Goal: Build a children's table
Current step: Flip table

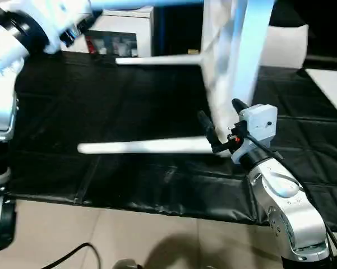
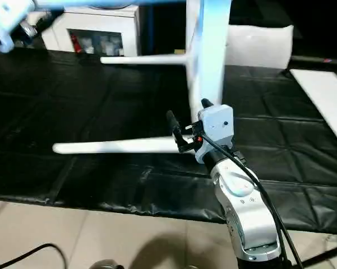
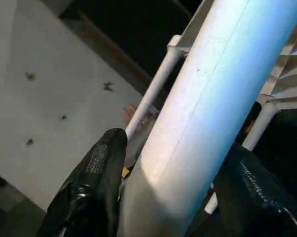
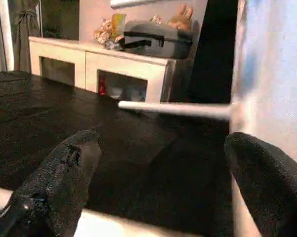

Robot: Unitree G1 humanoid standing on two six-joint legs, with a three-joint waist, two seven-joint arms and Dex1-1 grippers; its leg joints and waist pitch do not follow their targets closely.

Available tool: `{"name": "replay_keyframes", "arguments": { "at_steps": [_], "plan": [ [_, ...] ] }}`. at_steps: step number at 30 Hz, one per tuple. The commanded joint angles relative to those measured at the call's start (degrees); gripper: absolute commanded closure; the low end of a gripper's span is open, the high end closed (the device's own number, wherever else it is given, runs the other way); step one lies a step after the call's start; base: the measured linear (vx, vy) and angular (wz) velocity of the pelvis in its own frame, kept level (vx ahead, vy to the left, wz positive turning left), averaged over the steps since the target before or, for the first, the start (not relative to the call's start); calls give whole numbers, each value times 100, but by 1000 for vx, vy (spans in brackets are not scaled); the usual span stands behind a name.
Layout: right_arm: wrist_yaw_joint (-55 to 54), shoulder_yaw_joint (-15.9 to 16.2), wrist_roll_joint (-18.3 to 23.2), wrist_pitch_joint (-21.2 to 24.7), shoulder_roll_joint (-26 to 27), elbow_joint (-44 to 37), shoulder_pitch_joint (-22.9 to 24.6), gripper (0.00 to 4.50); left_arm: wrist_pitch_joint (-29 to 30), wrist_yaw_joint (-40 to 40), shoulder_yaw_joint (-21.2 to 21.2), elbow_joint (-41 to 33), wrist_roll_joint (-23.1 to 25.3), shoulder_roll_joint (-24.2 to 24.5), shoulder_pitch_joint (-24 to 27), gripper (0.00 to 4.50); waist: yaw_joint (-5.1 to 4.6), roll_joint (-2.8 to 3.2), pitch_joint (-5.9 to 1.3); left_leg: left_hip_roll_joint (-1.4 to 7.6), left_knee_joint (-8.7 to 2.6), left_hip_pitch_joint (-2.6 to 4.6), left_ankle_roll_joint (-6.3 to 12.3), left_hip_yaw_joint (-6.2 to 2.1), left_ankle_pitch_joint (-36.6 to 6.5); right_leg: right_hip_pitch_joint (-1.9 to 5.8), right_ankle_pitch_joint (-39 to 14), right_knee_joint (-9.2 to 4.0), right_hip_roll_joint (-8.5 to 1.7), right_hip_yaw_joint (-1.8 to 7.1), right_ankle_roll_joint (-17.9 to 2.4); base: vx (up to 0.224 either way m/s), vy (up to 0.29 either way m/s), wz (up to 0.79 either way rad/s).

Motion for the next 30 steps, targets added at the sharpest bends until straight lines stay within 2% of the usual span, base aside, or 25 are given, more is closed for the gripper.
{"name": "replay_keyframes", "arguments": {
  "at_steps": [1, 3, 7, 11, 12, 13, 18, 19, 22, 25, 30],
  "plan": [
    [-53, -82, -54, -57, 1, -28, -56, 15, 490, 343, 651, 53, -1044, -382, -81, 210, -6, -58, -362, 263, -348, -29, 80, -112, -432, 319, -1447, -485, -540, 426, -301, 0, 0, 0],
    [-195, -190, -109, -194, 53, -21, -18, 15, 444, 297, 790, -22, -1139, -421, -31, 210, 14, -47, -362, 279, -361, -20, 48, -121, -502, 307, -1497, -493, -550, 418, -276, 0, 0, 0],
    [-399, -462, -17, -344, 219, -20, 79, 15, 527, 298, 1061, -242, -1128, -447, 175, 210, -5, -43, -358, 293, -389, -26, -6, -143, -663, 308, -1538, -493, -558, 408, -232, 0, 0, 0],
    [-485, -934, 530, -707, 573, 13, 314, 15, 486, 455, 1463, -516, -1301, -580, 530, 210, -36, -78, -365, 295, -396, -27, 19, -144, -692, 320, -1513, -508, -565, 411, -178, 0, 0, 0],
    [-472, -953, 570, -736, 590, 12, 330, 8, 491, 467, 1476, -530, -1303, -584, 548, 210, -34, -74, -369, 291, -392, -24, 37, -141, -681, 320, -1473, -500, -565, 413, -180, 0, 0, 0],
    [-365, -1081, 845, -943, 696, -3, 452, 3, 541, 558, 1563, -634, -1309, -612, 671, 210, -42, -100, -362, 295, -392, -42, 78, -136, -694, 322, -1488, -506, -570, 412, -167, 0, 0, 0],
    [240, -1110, 1344, -1475, 773, -121, 986, 3, 672, 799, 1740, -830, -1320, -728, 901, 210, -45, -107, -354, 281, -384, -59, 182, -126, -603, 324, -1482, -515, -549, 406, -128, 0, 0, 0],
    [403, -1120, 1454, -1574, 771, -139, 1138, 3, 679, 832, 1782, -878, -1313, -764, 930, 210, -44, -109, -334, 270, -386, -55, 204, -121, -711, 315, -1779, -567, -556, 401, -64, 0, 0, 0],
    [773, -1099, 1669, -1722, 667, -184, 1472, 0, 628, 826, 1827, -881, -1338, -767, 930, 210, -40, -116, -320, 252, -392, -51, 215, -128, -846, 310, -2206, -627, -548, 384, 67, 0, 0, 0],
    [934, -1142, 1791, -1900, 610, -127, 1669, 0, 587, 844, 1872, -871, -1358, -759, 950, 210, -47, -121, -325, 245, -391, -47, 239, -134, -879, 296, -2354, -660, -550, 371, 126, 0, 0, 0],
    [809, -1381, 2037, -1740, 707, 78, 1608, 0, 363, 762, 1957, -809, -1451, -727, 1018, 210, -48, -115, -328, 282, -406, -32, 234, -154, -860, 279, -2043, -626, -538, 379, -3, 0, 0, 0]
  ]
}}
